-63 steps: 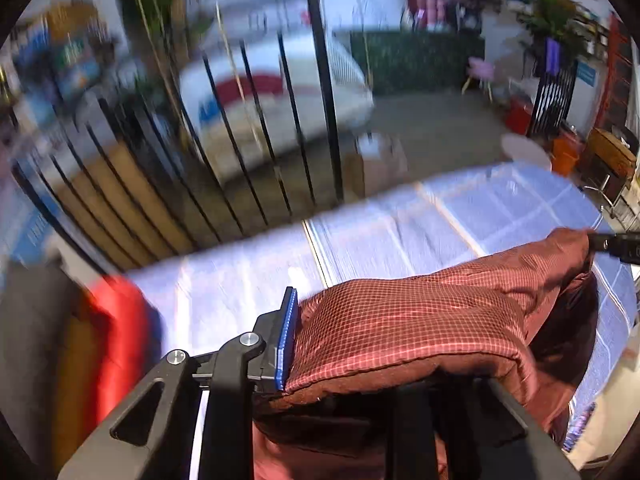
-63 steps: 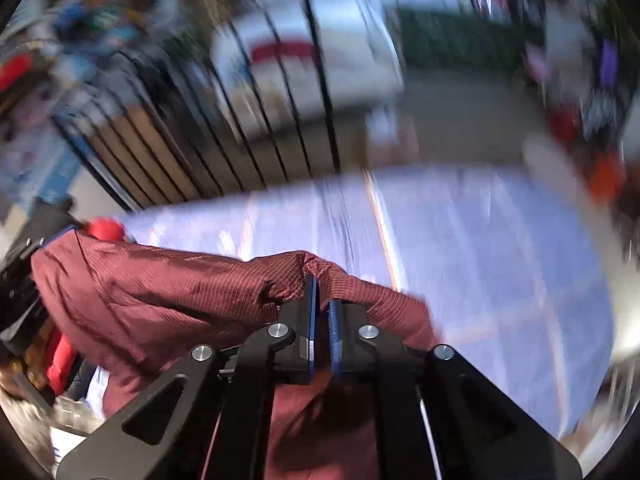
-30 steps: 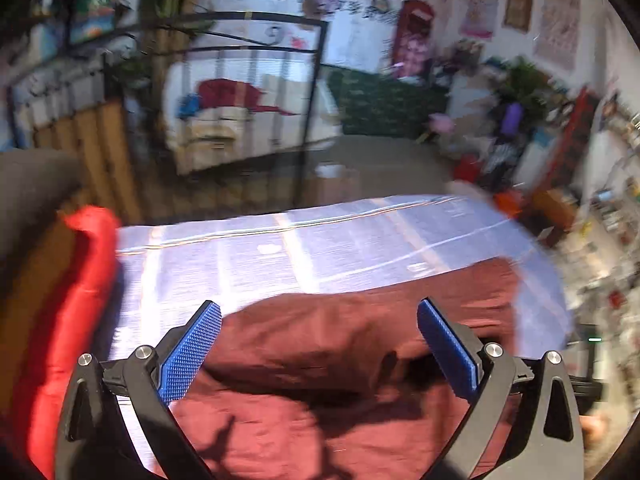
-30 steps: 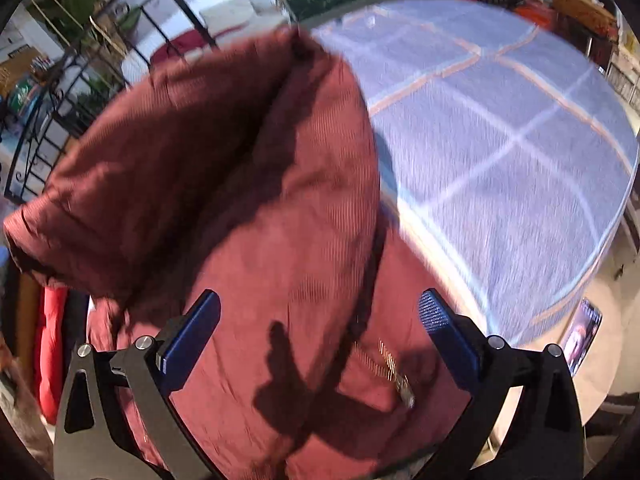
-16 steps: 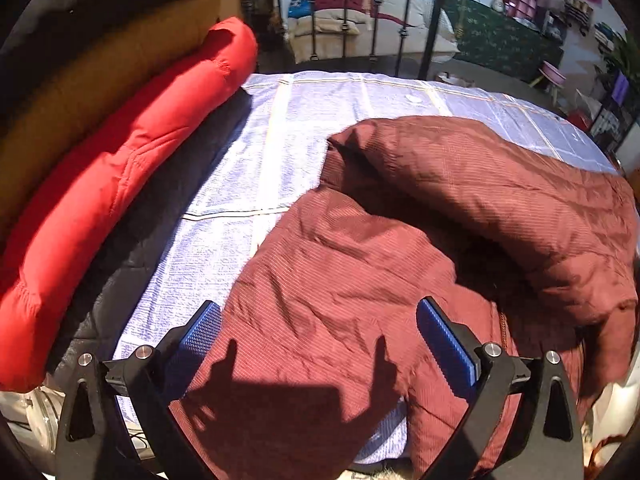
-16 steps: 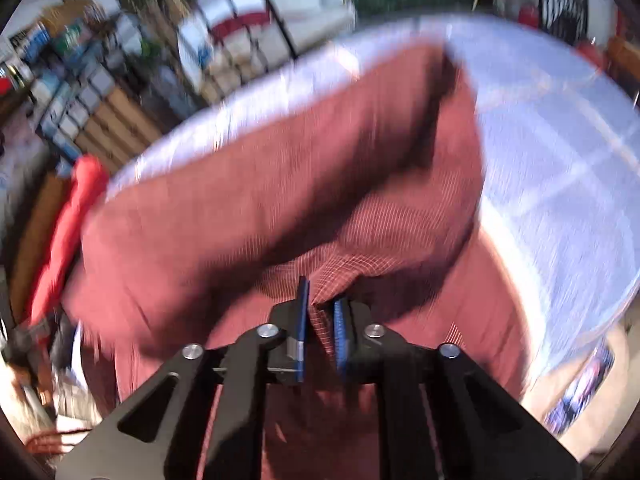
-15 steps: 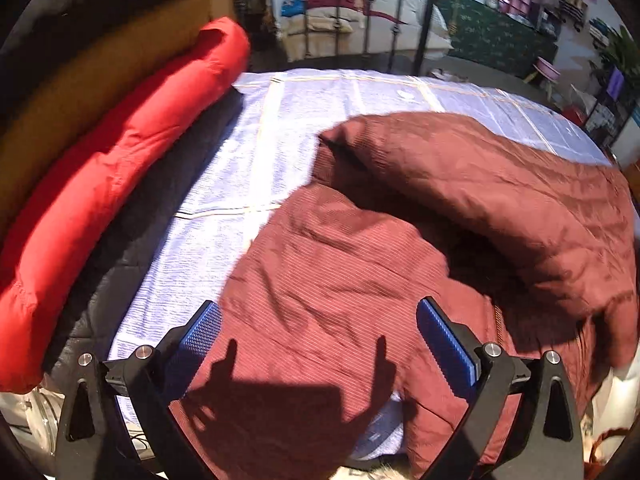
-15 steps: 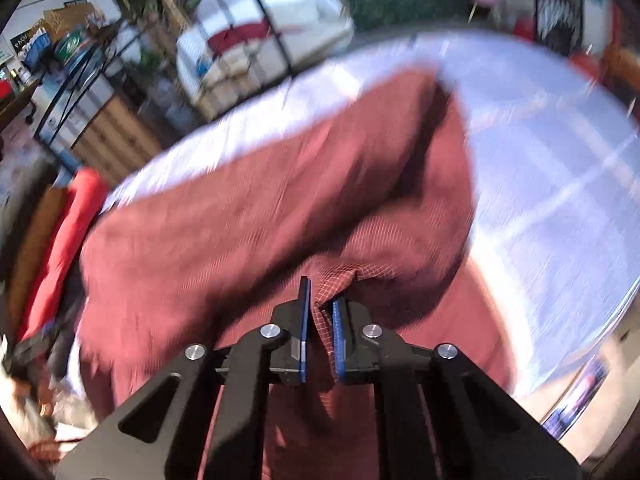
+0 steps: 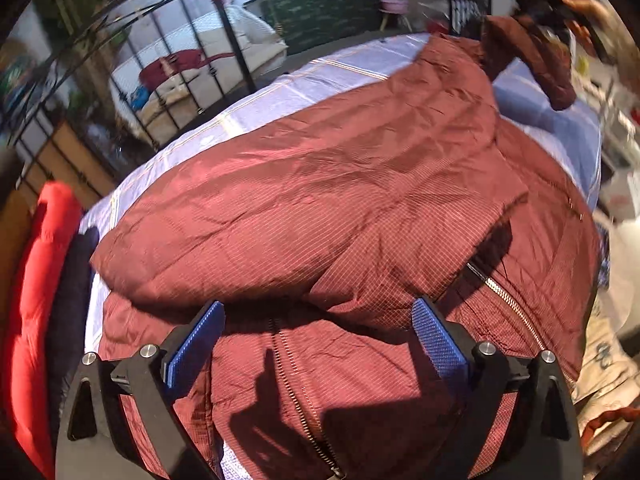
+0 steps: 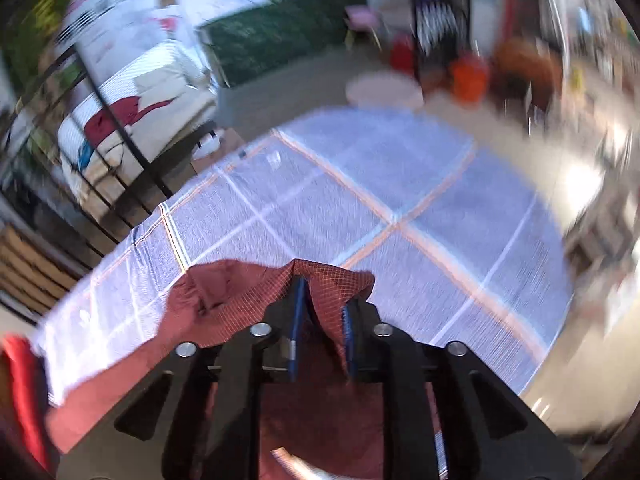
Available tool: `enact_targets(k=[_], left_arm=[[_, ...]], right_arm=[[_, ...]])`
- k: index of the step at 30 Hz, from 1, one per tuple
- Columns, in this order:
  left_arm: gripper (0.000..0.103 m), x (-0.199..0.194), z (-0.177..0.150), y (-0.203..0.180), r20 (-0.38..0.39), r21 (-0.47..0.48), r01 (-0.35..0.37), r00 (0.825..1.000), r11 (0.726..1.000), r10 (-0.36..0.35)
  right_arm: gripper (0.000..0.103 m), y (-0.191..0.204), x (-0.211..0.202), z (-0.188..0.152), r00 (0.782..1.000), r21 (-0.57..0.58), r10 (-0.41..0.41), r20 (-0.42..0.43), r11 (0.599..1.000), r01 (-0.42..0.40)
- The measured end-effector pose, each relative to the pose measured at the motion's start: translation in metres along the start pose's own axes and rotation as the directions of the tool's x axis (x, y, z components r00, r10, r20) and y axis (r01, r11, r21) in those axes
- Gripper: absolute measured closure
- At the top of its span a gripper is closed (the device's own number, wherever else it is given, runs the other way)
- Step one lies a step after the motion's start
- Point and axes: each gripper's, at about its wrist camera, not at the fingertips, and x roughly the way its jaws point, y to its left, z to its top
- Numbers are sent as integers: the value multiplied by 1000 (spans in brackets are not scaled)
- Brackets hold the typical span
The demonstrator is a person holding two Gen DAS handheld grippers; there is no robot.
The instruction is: Fold large clothes
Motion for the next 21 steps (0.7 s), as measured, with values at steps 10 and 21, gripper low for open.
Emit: enact_targets(k=[10, 21], left_arm=[[10, 18, 10, 3, -40, -21, 7, 999, 1000, -8], [11, 79, 235, 95, 42, -198, -402, 907, 894, 418]], right_arm=[[6, 22, 10, -106, 981, -1, 194, -8, 981, -194], [6, 87, -5, -228, 982, -341, 172, -81, 921, -189]])
